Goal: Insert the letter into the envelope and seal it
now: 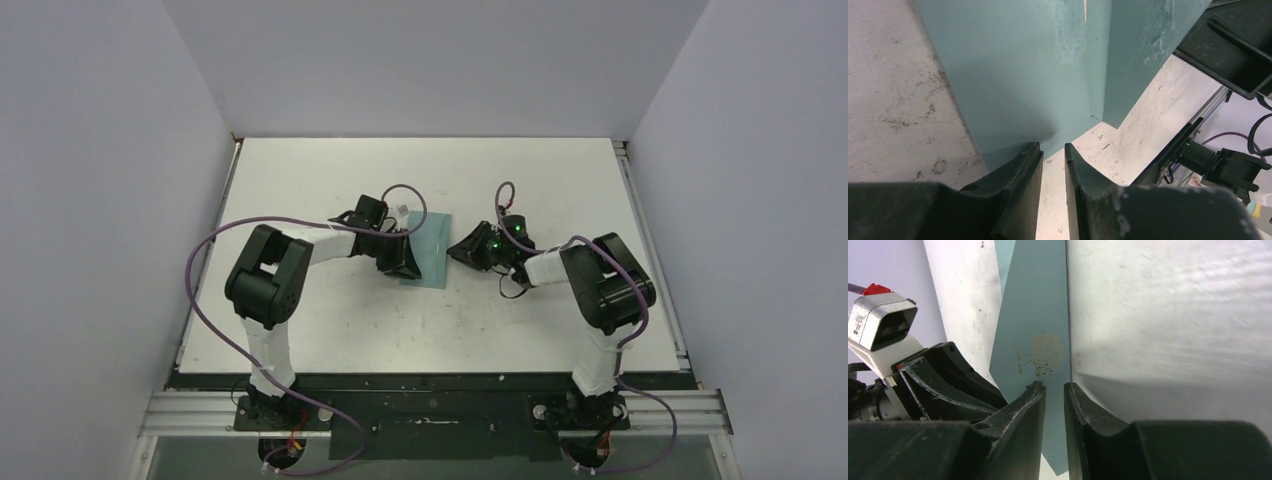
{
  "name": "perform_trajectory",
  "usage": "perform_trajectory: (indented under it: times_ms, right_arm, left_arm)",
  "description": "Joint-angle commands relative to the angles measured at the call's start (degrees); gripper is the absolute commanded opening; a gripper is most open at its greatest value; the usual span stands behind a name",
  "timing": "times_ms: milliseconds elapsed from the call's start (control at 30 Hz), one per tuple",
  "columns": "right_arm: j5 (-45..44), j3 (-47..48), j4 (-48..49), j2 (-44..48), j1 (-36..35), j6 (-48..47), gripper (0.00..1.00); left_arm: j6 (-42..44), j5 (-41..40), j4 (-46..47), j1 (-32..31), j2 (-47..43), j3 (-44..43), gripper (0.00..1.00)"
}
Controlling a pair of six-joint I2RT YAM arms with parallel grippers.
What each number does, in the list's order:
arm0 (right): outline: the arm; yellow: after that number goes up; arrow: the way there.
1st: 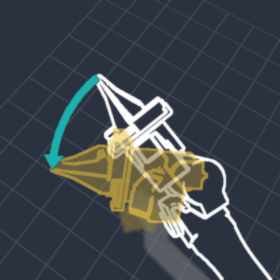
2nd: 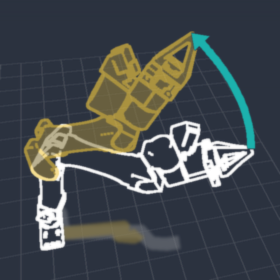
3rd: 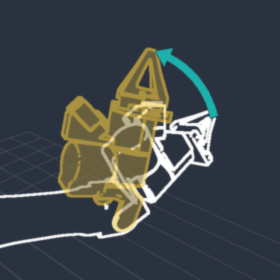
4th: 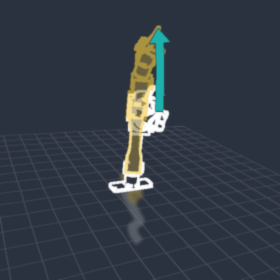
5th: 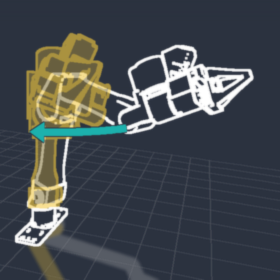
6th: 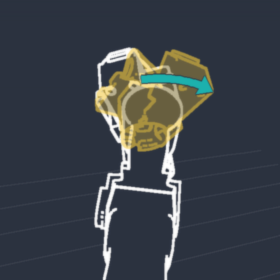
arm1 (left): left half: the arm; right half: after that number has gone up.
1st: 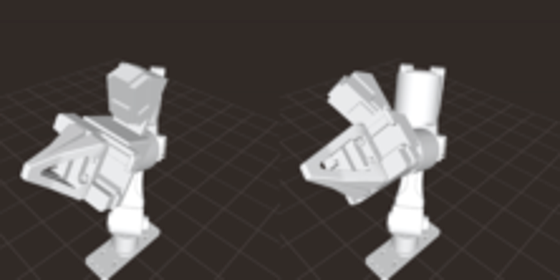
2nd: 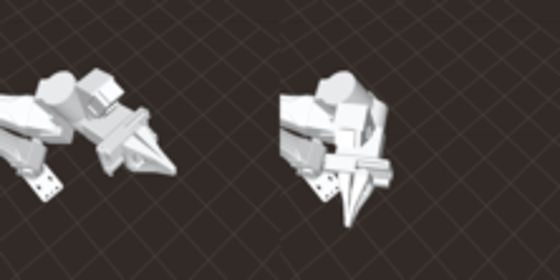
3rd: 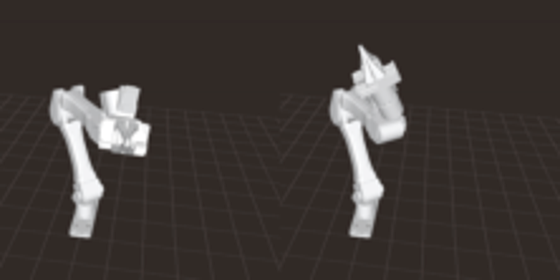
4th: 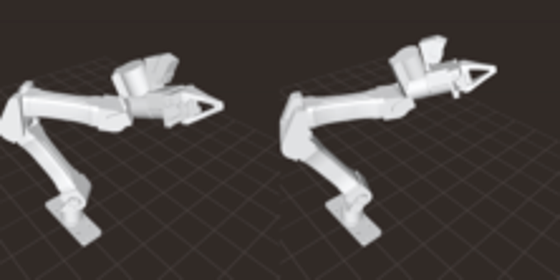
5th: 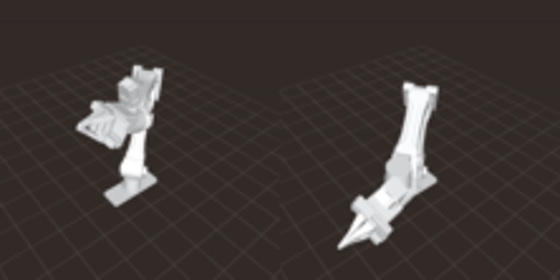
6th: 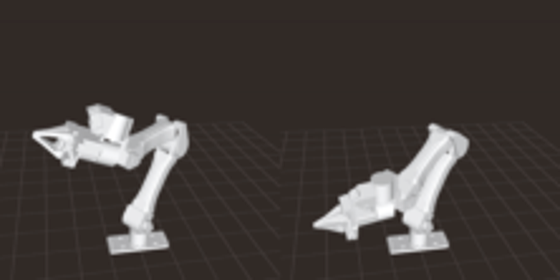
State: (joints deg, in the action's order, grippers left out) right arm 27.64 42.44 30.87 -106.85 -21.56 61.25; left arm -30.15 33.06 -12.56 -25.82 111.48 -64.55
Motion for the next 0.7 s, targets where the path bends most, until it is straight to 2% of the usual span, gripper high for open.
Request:
perform_trajectory:
  times_ms: [0, 133, 433, 533, 667]
  right_arm:
    - [-2.41, 5.33, -4.86, -1.20, -2.17, -5.09, 0.26]
    - [-7.10, 10.89, -15.10, -1.77, -5.01, -11.56, 0.35]
    - [-28.53, 26.38, -41.40, -6.87, -14.15, -26.30, 0.34]
    - [-35.35, 30.08, -46.85, -9.33, -17.02, -30.50, 0.34]
    - [-40.15, 30.50, -48.44, -10.85, -19.47, -34.89, 0.36]
  left_arm:
    - [-0.40, -1.38, -0.97, -0.15, 1.78, -1.90, 0.22]
    - [-1.66, -0.32, -0.46, 0.36, 2.38, -2.01, 0.20]
    - [-8.41, 7.80, 6.90, 4.06, 0.07, -0.37, 0.17]
    - [-9.72, 10.16, 9.12, 4.94, -1.95, -1.77, 0.17]
    - [-14.46, 9.91, 13.93, 7.68, -3.34, -3.20, 0.17]
